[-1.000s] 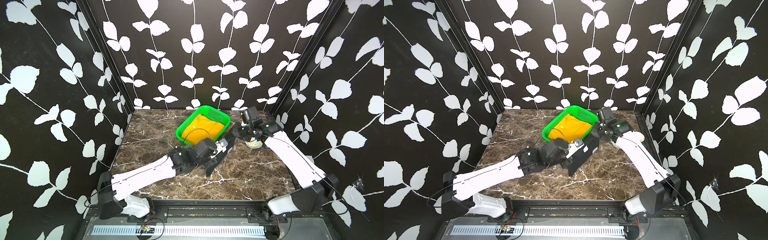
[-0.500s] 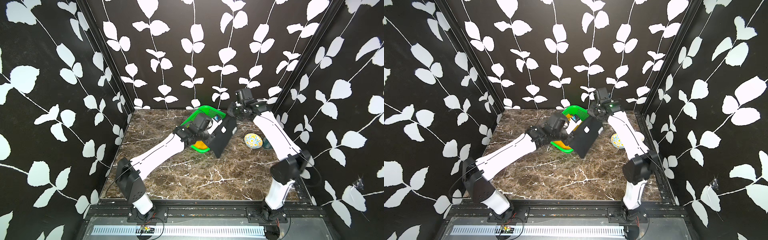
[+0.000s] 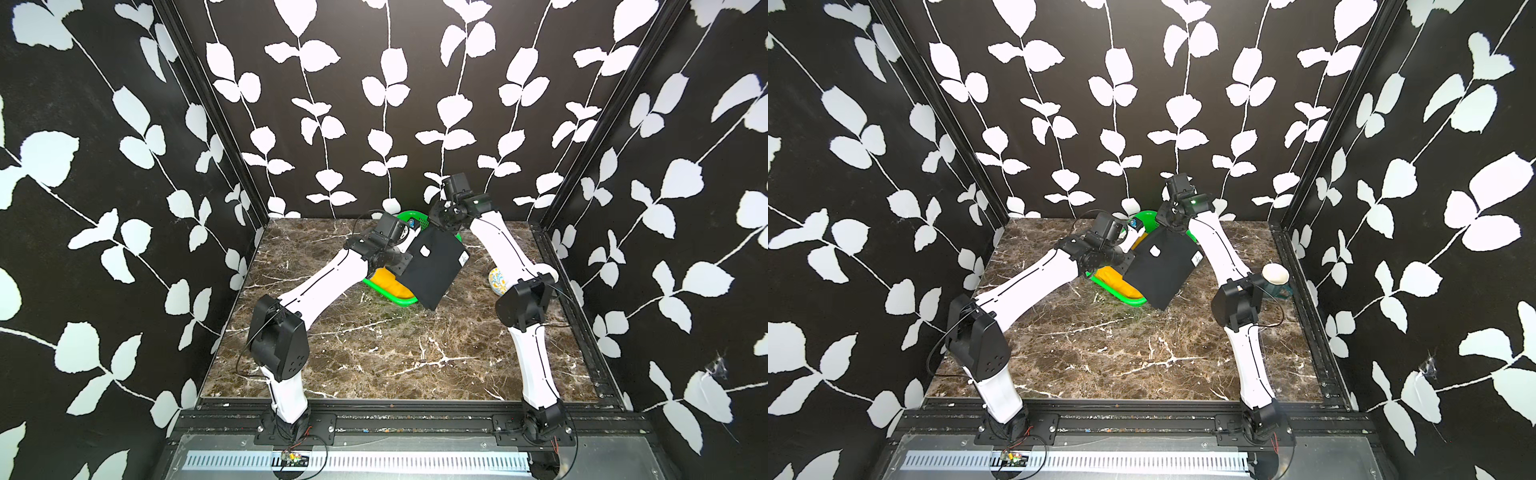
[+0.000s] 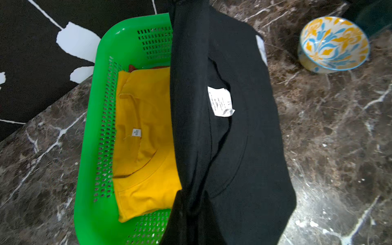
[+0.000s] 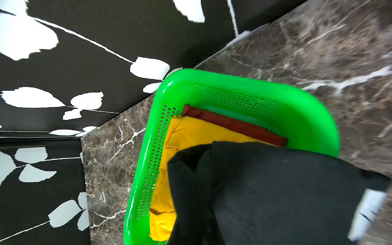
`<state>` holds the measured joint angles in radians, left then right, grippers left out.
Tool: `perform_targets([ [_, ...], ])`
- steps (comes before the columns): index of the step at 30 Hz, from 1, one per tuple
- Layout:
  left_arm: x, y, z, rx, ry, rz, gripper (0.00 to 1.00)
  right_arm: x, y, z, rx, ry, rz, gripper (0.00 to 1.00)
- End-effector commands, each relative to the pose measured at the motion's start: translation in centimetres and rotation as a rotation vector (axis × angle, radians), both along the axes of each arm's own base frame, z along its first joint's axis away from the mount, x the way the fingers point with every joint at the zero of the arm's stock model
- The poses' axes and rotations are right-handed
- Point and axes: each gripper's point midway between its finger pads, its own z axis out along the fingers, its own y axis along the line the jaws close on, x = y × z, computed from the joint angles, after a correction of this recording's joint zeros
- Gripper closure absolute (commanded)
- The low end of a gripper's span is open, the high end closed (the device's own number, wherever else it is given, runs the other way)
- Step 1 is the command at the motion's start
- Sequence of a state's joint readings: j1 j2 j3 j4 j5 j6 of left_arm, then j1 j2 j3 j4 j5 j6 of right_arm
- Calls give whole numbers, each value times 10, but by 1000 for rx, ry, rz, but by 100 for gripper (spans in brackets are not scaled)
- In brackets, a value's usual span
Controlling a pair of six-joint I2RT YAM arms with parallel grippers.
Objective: Put the folded t-shirts into the basket
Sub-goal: Place the T-shirt in the bin.
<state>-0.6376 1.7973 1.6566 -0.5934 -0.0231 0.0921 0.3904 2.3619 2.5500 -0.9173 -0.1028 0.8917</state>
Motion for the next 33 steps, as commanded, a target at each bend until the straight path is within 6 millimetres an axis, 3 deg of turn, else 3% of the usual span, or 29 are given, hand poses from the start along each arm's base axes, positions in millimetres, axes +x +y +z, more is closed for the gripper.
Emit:
perform_targets([
  [1, 10, 27, -15, 112, 38, 69, 100, 30, 5, 15, 99, -94, -44, 100],
  [6, 22, 40, -43, 195, 43, 123, 100, 45, 37, 1, 228, -104, 11, 100],
  [11, 30, 53, -55, 237, 26, 168, 100, 53, 55, -5, 304, -122, 32, 100],
  [19, 45, 71, -69, 356, -13, 195, 100, 65, 64, -23, 399, -107, -18, 100],
  [26, 57, 75, -97, 403, 15, 167, 100, 75, 65, -45, 403, -92, -51, 100],
  [30, 62, 71, -103, 386, 16, 141, 100, 76, 65, -50, 409, -82, -59, 81],
  [31, 64, 71, -103, 386, 6, 144, 95, 76, 65, -49, 408, -81, -58, 75],
  [33, 70, 75, -98, 401, -26, 170, 69, 74, 64, -46, 408, -80, -57, 64],
])
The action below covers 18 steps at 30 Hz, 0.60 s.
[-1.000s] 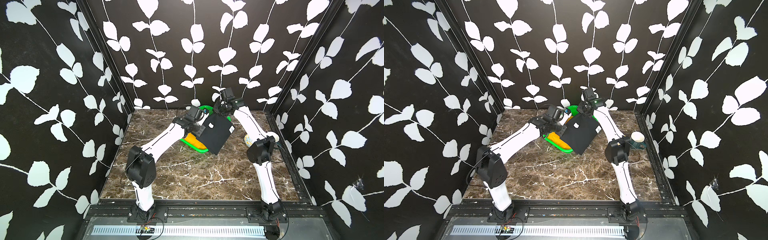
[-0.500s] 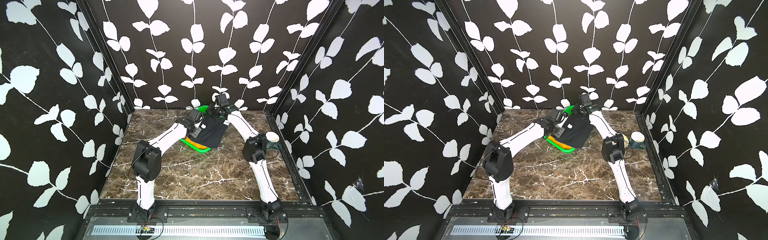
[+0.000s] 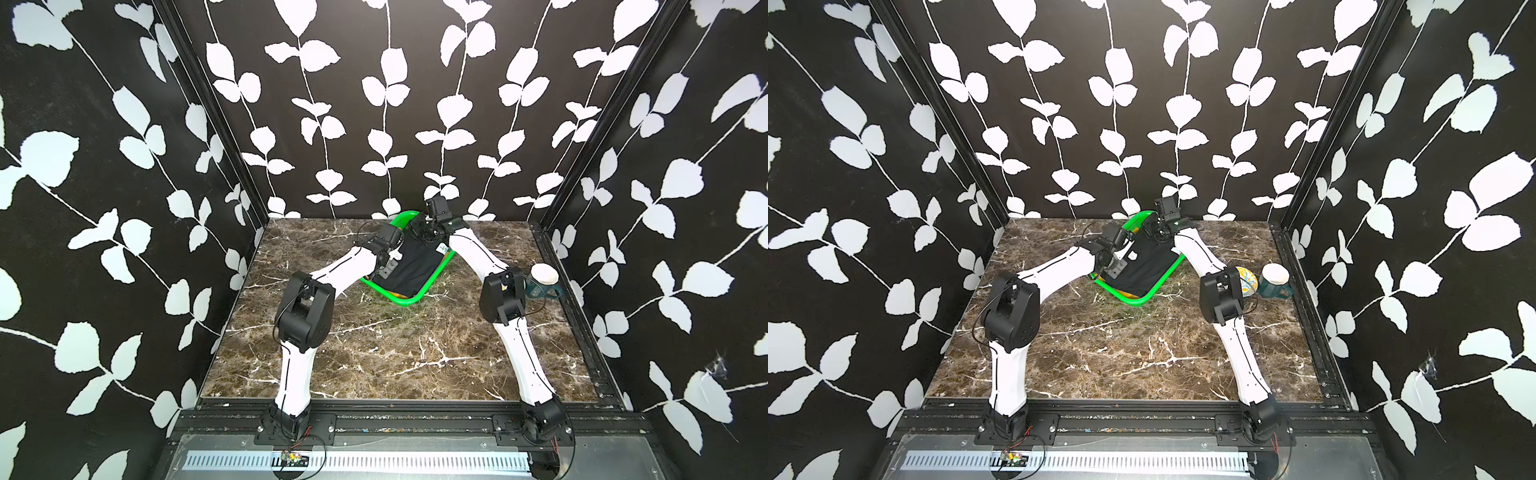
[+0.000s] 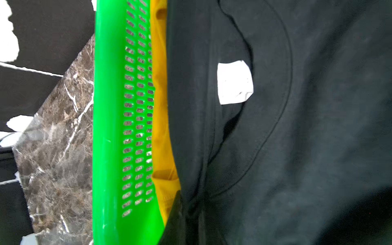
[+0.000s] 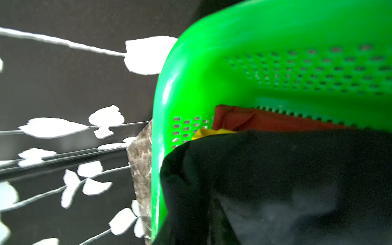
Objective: Put the folded t-shirts into the basket
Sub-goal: Place the T-shirt in the bin.
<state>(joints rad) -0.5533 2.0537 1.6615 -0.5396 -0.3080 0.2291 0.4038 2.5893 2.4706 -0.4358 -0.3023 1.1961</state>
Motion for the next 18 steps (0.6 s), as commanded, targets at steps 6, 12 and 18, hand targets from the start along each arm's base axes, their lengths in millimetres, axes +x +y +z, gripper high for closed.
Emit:
perform_targets([
  [6, 16, 13, 49, -5, -177, 43, 39, 6, -17, 61, 12, -140, -31, 53],
  [12, 1, 20, 85, -84, -246, 69, 37, -21, -31, 86, -43, -173, 0, 52],
  [18, -34, 26, 98, -210, -193, 109, 37, -61, -65, 96, -268, -231, 64, 53],
])
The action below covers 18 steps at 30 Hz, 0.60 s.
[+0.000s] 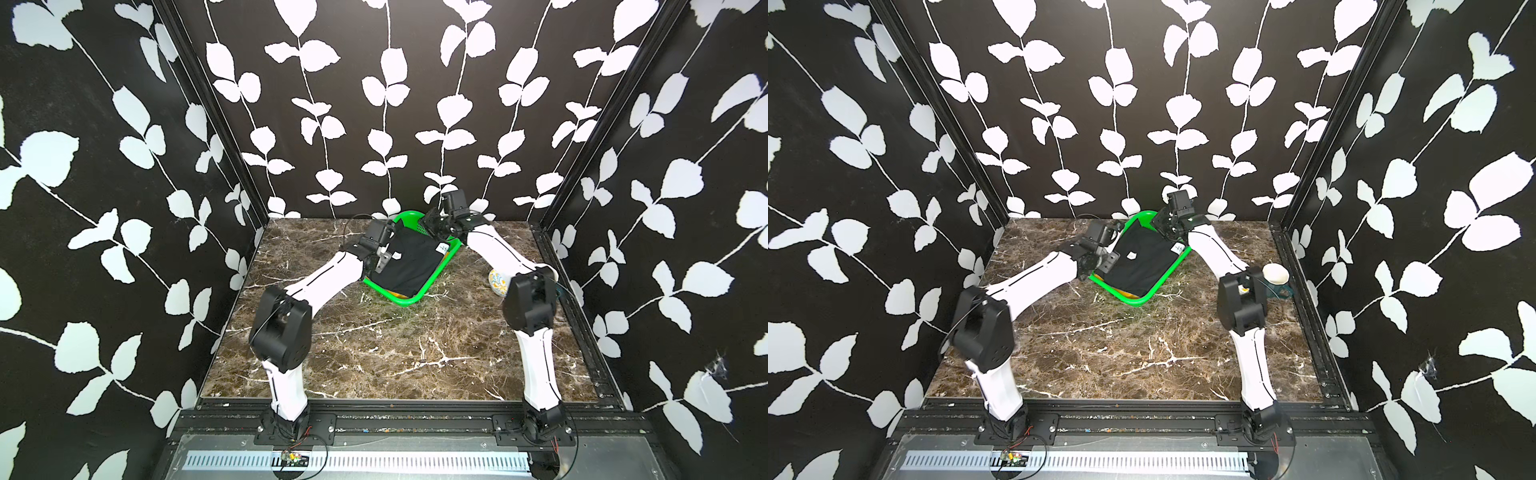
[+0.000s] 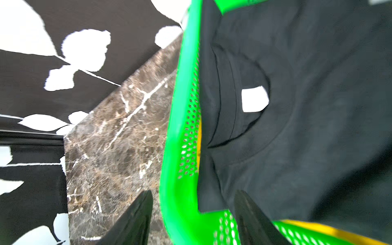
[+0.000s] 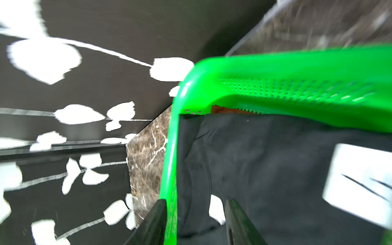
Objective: Put the folded t-shirts into the basket
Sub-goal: Place the T-shirt in the bin.
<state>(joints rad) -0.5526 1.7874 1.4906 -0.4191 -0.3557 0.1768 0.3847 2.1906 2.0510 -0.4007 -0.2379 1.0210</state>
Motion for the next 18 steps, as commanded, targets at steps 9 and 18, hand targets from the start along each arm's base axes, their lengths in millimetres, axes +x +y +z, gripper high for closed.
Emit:
perform_targets([
  [9, -76, 36, 8, -315, 45, 197, 35, -56, -60, -12, -595, -161, 298, 52],
  [18, -112, 38, -31, -598, 150, 369, 34, -27, -90, -28, -901, -366, 488, 44],
])
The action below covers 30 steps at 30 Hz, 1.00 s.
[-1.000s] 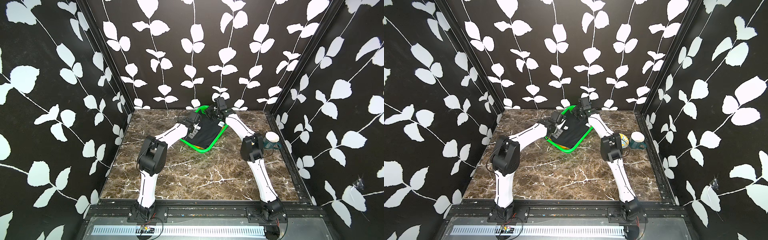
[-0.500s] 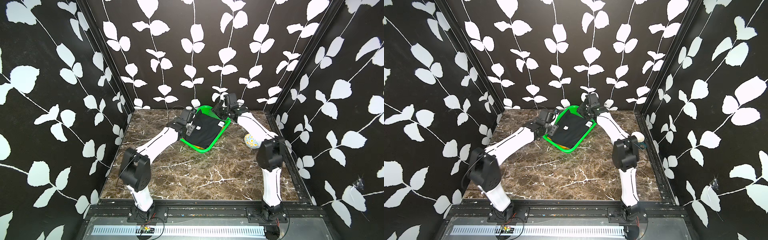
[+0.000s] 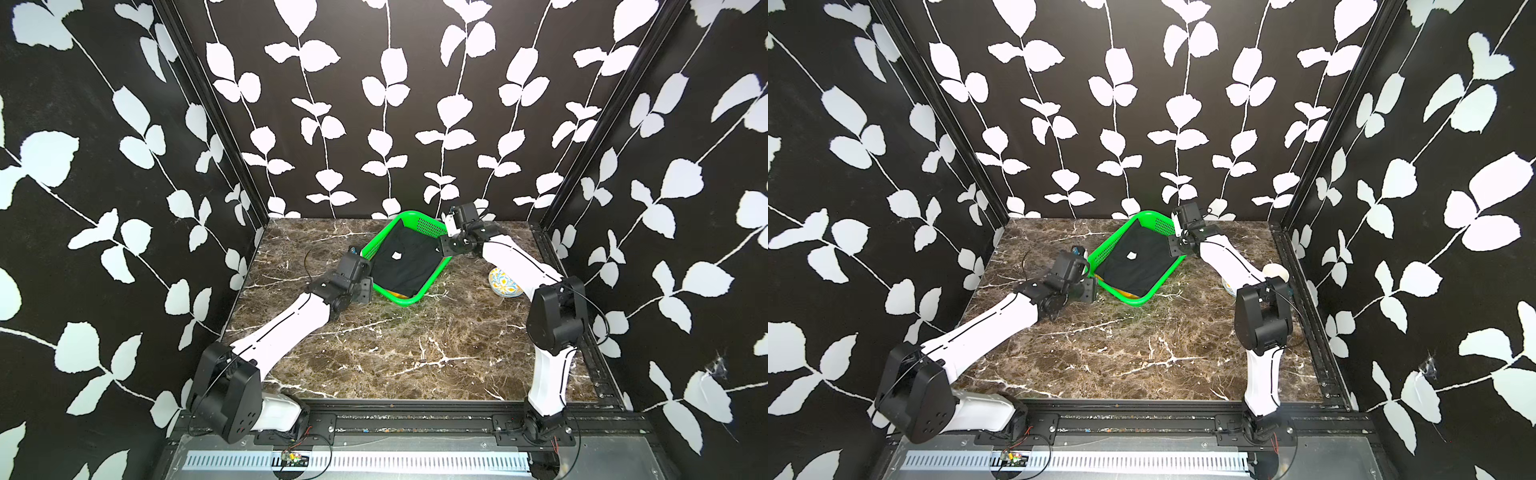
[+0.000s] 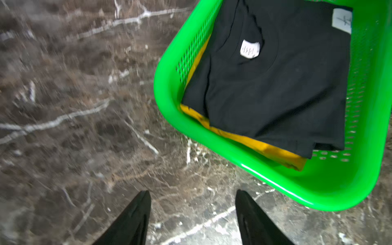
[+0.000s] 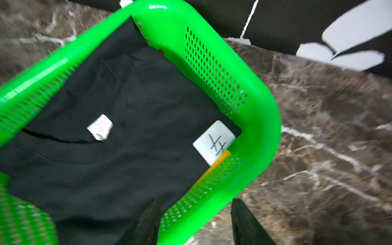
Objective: Put the folded t-shirts into the basket
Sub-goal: Place the T-shirt in the bin, then adjust the bin at the center of the board.
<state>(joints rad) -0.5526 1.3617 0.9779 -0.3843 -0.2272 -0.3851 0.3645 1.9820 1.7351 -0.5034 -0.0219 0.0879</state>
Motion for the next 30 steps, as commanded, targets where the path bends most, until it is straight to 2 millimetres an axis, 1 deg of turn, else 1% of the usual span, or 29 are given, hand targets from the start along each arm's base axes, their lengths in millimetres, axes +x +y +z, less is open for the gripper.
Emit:
perform_targets([
  [1, -1, -10, 3, -158, 2, 56, 34, 34, -20, 12, -72, -139, 64, 43],
  [3, -2, -17, 6, -164, 16, 17, 34, 47, -24, 9, -39, -129, 67, 42],
  [5, -4, -17, 5, -152, 31, 16, 34, 59, -27, 4, -15, -110, 71, 41],
  [7, -3, -13, 3, -134, 30, 28, 34, 70, -26, 1, 5, -100, 88, 41],
  [9, -1, -12, -1, -118, 30, 34, 34, 78, -21, -11, 35, -60, 101, 41],
  [11, 0, -13, -3, -115, 34, 29, 34, 82, -15, -18, 80, -25, 113, 42],
  [13, 1, -14, -5, -109, 42, 28, 34, 86, -12, -25, 103, 0, 94, 42],
  [17, 1, -8, -7, -82, 41, 43, 34, 90, -18, -34, 96, 5, 41, 43],
  [18, 0, -6, -7, -73, 37, 49, 34, 90, -19, -35, 93, 4, 36, 45],
  [21, -1, 2, -4, -41, 21, 57, 34, 83, -20, -40, 84, 22, 46, 57],
  [23, -3, 9, 0, -14, 4, 69, 34, 74, -20, -39, 94, 35, 43, 66],
  [24, -5, 13, 1, 2, -3, 76, 33, 70, -20, -34, 102, 30, 36, 69],
  [26, -8, 19, 6, 26, -25, 68, 33, 52, -21, -37, 112, 46, 22, 73],
  [28, -10, 26, 8, 50, -35, 77, 33, 32, -23, -43, 107, 66, 1, 74],
  [30, -13, 34, 8, 73, -41, 92, 33, 13, -26, -41, 106, 69, -20, 76],
])
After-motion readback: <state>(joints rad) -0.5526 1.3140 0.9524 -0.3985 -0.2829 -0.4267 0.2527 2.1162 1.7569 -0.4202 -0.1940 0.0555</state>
